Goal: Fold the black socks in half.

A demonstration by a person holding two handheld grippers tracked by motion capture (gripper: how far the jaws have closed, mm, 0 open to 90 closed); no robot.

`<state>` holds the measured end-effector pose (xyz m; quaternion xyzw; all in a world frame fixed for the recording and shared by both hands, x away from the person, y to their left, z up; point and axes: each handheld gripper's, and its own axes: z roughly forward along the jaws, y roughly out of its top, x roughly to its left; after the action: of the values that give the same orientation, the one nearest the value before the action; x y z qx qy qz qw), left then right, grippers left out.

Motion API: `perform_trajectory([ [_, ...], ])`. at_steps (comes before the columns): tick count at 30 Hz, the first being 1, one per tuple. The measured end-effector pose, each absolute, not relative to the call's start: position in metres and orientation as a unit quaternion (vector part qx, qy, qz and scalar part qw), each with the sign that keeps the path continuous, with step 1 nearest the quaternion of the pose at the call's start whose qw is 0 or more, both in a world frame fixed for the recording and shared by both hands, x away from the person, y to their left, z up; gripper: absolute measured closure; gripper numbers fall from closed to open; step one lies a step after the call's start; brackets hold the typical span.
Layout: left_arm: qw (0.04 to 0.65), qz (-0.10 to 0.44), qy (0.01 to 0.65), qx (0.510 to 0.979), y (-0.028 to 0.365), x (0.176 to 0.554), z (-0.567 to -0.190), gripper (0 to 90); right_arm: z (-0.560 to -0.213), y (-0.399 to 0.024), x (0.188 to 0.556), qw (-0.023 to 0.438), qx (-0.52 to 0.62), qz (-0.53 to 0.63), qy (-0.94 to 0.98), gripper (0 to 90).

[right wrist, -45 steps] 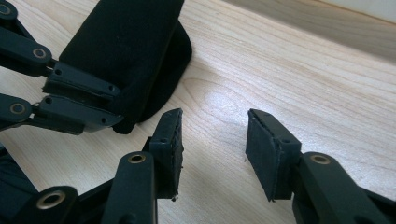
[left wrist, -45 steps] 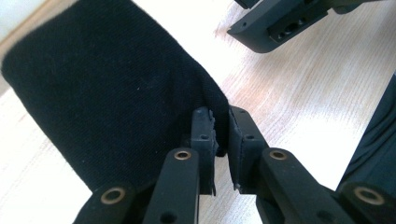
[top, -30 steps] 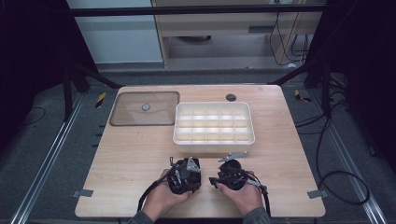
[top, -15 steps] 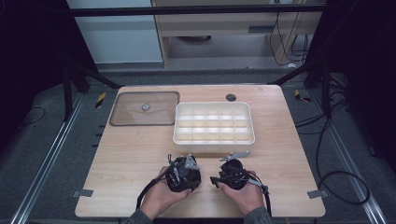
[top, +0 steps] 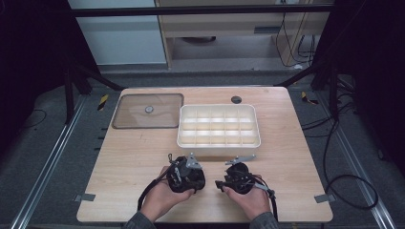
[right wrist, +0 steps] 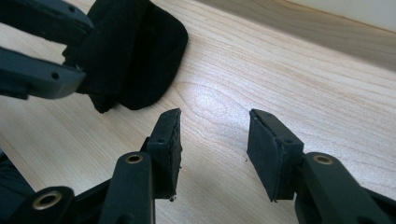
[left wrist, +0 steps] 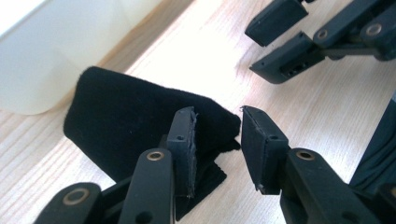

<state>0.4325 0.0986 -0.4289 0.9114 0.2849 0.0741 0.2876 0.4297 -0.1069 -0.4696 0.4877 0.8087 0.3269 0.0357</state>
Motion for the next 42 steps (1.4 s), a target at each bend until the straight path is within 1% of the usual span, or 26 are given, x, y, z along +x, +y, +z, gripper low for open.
perform_trajectory([
  [16, 0.283, 0.083, 0.294, 0.909, 0.093, 0.446, -0.422, 65.7, -0.470, -0.108, 0.430, 0.035, 0.487, 0.328, 0.809, 54.7],
  [25, 0.265, 0.062, 0.316, 0.909, 0.092, 0.459, -0.445, 68.9, -0.471, -0.109, 0.430, 0.035, 0.489, 0.328, 0.808, 54.7],
  [29, 0.275, 0.048, 0.325, 0.904, 0.092, 0.462, -0.453, 69.9, -0.469, -0.110, 0.431, 0.038, 0.488, 0.330, 0.808, 54.7],
  [42, 0.270, 0.048, 0.324, 0.905, 0.088, 0.463, -0.460, 72.2, -0.466, -0.113, 0.432, 0.041, 0.490, 0.334, 0.804, 54.6],
])
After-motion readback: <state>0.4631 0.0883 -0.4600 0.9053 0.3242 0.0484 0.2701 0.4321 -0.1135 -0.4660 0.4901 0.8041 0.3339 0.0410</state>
